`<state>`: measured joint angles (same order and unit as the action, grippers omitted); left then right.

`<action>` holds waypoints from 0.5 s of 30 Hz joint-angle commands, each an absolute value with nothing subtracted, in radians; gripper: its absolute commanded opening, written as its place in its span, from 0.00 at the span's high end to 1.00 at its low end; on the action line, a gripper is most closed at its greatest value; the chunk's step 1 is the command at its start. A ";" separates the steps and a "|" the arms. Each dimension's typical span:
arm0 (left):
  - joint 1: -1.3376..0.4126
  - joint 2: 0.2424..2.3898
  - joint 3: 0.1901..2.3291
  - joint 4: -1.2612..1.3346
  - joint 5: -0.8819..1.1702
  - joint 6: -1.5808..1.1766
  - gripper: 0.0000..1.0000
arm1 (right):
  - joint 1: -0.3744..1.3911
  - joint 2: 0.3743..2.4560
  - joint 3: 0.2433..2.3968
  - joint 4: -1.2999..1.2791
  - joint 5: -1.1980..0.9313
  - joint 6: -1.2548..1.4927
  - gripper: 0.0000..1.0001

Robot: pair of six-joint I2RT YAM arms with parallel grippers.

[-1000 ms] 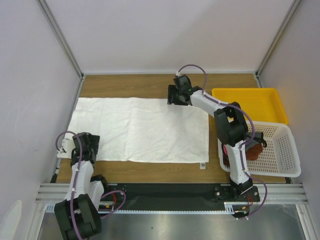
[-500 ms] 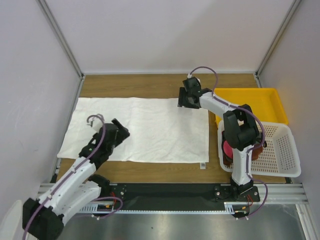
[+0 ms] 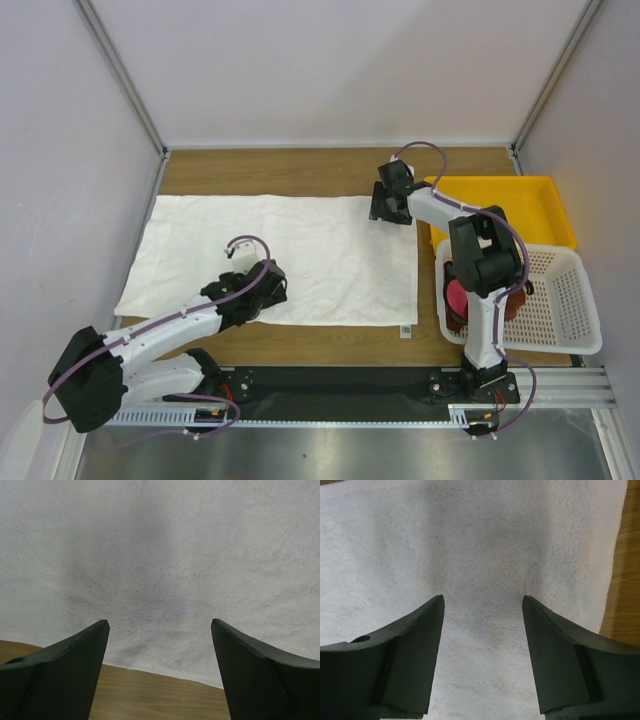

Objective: Fold and stack the towels
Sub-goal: Flatten out the crumpled towel

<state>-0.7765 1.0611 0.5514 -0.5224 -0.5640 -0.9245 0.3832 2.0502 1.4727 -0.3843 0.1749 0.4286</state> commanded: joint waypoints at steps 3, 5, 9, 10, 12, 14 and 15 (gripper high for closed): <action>-0.807 1.127 0.604 -0.520 -0.604 -0.939 0.11 | 0.357 2.100 1.545 -0.370 0.195 0.403 0.32; -0.813 1.146 0.611 -0.529 -0.603 -0.945 0.11 | 0.350 2.117 1.562 -0.373 0.195 0.391 0.31; -0.824 1.157 0.618 -0.546 -0.600 -0.954 0.11 | 0.342 2.157 1.603 -0.388 0.199 0.382 0.32; -0.825 1.157 0.618 -0.551 -0.598 -0.959 0.11 | 0.339 2.164 1.612 -0.388 0.198 0.379 0.32; -0.828 1.158 0.614 -0.561 -0.595 -0.969 0.11 | 0.327 2.186 1.632 -0.388 0.184 0.380 0.32; -0.831 1.158 0.609 -0.561 -0.589 -0.973 0.11 | 0.322 2.195 1.649 -0.396 0.163 0.377 0.32; -0.830 1.161 0.611 -0.563 -0.584 -0.973 0.11 | 0.322 2.194 1.654 -0.385 0.158 0.371 0.32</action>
<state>-0.8192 1.1561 0.5781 -0.5488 -0.5732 -0.9447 0.3359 2.1670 1.6127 -0.3908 0.1692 0.3912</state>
